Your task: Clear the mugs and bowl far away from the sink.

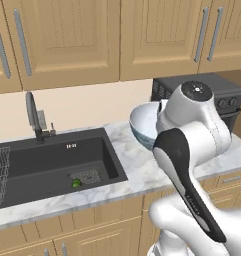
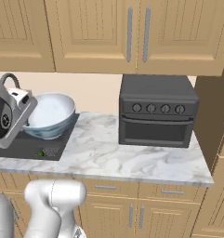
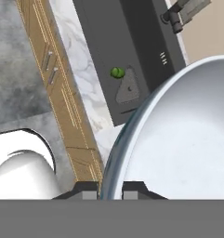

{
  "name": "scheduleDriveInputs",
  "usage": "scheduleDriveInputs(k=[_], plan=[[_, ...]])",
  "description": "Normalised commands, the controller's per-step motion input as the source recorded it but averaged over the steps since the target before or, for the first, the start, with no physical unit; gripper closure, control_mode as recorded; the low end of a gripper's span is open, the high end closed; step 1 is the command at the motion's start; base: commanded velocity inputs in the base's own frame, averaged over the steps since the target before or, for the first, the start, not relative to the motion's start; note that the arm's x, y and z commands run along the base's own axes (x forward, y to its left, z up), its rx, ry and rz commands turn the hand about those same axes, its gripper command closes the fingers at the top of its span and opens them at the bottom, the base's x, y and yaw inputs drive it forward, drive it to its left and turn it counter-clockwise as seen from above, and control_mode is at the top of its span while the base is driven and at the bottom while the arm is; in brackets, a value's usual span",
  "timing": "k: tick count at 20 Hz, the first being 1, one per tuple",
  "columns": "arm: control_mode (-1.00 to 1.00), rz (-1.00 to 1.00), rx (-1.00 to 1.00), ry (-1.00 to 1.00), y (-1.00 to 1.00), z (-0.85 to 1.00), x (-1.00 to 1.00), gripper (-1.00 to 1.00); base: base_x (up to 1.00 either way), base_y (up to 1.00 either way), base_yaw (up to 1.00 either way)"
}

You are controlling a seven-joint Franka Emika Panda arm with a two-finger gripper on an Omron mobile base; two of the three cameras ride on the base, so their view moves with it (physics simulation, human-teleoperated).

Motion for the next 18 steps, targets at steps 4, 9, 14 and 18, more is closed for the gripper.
scheduleDriveInputs(k=[4, 9, 14, 18], plan=[[1.0, 0.0, 0.0, 0.0, 0.0, 0.0, 0.0, 1.0, -0.69, 0.05, 0.25], [1.0, 0.0, 0.0, 0.0, 0.0, 0.0, 0.0, 1.0, -0.6, 0.55, 0.79], [1.0, 0.0, 0.0, 0.0, 0.0, 0.0, 0.0, 1.0, -0.4, 0.38, 0.96], [1.0, 0.0, 0.0, 0.0, 0.0, 0.0, 0.0, 1.0, -0.35, 0.49, 0.94]])
